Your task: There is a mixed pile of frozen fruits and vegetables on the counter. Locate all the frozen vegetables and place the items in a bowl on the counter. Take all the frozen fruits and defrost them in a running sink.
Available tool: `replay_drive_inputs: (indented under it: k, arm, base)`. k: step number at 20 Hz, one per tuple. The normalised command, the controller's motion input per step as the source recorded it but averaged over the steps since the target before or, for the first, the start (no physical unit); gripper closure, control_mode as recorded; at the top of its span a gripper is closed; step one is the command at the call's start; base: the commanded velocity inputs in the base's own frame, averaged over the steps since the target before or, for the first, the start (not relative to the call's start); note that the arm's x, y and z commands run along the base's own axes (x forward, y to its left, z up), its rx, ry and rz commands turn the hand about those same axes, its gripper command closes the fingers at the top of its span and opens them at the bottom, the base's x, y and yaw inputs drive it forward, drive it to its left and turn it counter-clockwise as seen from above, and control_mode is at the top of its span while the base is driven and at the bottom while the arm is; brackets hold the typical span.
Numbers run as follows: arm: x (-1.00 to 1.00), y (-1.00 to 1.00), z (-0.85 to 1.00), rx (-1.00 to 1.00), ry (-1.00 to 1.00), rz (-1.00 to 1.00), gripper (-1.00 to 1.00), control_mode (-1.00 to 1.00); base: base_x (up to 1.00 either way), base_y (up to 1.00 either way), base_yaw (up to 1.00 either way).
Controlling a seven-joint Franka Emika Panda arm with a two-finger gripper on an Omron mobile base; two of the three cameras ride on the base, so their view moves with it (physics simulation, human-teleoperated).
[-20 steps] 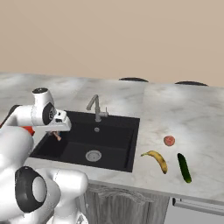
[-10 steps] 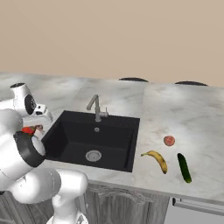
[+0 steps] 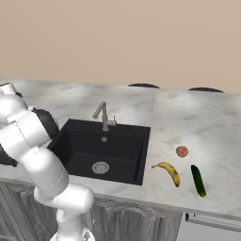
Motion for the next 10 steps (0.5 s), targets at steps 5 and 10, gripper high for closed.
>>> replay_drive_inputs:
  k: [5,10]
  arm:
    - [0.46,0.71,-0.24,0.00,0.02,0.06,1.00,-1.00]
    - [0.07,0.56,-0.42,0.12,0.01,-0.02,1.00,-1.00]
  base:
    - [0.00,0.00,0.00]
    - [0.00,0.00,0.00]
